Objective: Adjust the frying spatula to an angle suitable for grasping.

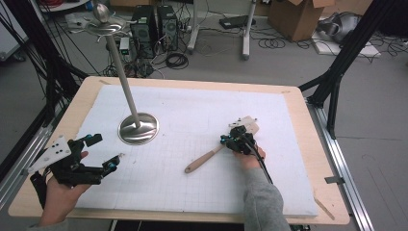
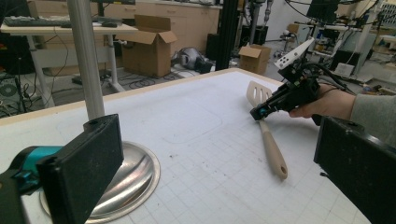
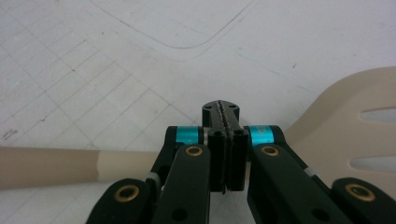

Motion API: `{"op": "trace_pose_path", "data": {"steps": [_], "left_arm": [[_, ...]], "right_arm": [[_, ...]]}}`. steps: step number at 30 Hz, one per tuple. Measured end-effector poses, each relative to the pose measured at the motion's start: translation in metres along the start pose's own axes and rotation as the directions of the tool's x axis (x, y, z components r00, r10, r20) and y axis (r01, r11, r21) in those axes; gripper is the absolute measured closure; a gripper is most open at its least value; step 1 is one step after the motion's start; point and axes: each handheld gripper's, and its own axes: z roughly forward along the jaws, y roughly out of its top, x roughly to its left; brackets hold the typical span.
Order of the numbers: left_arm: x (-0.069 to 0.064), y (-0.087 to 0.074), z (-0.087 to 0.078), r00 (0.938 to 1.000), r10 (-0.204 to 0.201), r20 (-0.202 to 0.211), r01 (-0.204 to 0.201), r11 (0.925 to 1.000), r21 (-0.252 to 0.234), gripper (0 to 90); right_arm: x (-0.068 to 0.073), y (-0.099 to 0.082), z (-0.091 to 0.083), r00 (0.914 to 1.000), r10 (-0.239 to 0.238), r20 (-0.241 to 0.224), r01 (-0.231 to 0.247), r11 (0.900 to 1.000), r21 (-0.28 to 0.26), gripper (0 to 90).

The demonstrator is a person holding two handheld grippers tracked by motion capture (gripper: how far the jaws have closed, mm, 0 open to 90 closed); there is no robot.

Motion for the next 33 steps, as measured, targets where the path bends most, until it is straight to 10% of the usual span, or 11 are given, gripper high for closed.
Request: {"op": "trace_pose_path", "data": {"steps": [33], "left_arm": [[-0.001, -0.005, -0.002, 0.9999, -0.011, -0.007, 0.011, 0.9998, 0.018, 1.9]], "right_arm": [[0.006, -0.001, -0.004, 0.9985, -0.03, 0.047, 0.028, 0.9993, 0.023, 90.0]]}}
